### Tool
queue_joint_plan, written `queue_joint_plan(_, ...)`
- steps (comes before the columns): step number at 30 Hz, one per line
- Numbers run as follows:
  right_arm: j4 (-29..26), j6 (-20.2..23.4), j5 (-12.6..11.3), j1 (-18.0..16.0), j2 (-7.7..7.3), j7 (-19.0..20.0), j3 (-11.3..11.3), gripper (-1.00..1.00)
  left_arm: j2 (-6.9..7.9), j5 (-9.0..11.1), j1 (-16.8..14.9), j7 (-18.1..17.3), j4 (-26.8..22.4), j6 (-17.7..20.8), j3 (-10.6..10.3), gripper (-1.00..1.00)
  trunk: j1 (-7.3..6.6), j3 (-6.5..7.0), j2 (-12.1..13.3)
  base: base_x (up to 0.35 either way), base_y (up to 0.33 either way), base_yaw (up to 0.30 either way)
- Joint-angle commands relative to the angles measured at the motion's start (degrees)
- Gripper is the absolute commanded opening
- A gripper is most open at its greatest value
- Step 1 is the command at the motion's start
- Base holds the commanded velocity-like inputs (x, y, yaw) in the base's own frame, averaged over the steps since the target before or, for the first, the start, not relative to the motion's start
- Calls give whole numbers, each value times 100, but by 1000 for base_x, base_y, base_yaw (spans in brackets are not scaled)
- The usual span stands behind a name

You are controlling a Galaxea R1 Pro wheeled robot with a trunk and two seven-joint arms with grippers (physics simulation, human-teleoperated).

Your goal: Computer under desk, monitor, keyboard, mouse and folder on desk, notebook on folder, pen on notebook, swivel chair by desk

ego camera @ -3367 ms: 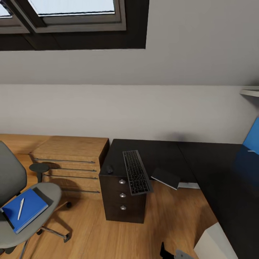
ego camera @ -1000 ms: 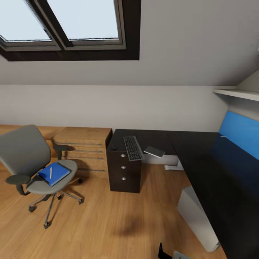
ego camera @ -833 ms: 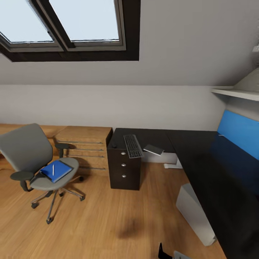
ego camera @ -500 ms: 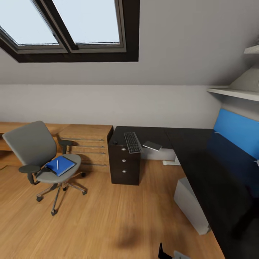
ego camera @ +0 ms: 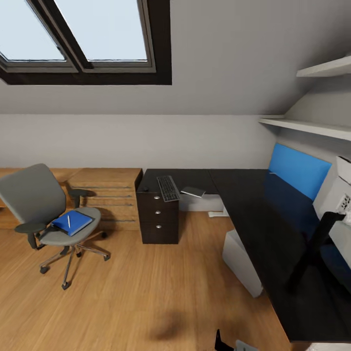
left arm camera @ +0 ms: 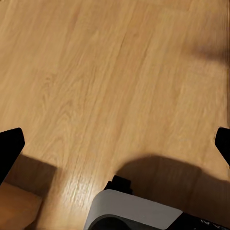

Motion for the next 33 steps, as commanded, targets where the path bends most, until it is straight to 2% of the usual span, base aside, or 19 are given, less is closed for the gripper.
queue_joint_plan(1,4,-17,-30,-5,0,-18,28,100,-3,60,-2,-2,0,-30,9,100,0,-7,-5,-43,0,-260)
queue_joint_plan(16,4,-11,-29,-6,5,-18,29,100,5,66,-2,4,0,-38,17,100,0,-7,-5,-16,-1,-266)
queue_joint_plan(25,4,1,118,-5,9,-18,29,100,6,57,-2,4,0,-45,13,100,0,-14,-5,-226,-151,-260)
queue_joint_plan(29,14,22,134,-5,9,-18,34,100,6,50,-2,4,13,-40,10,100,0,-22,-5,-274,-203,-78)
queue_joint_plan(33,51,24,136,-5,3,-18,31,100,12,53,-2,4,16,-39,9,100,-88,48,156,-276,-185,-20)
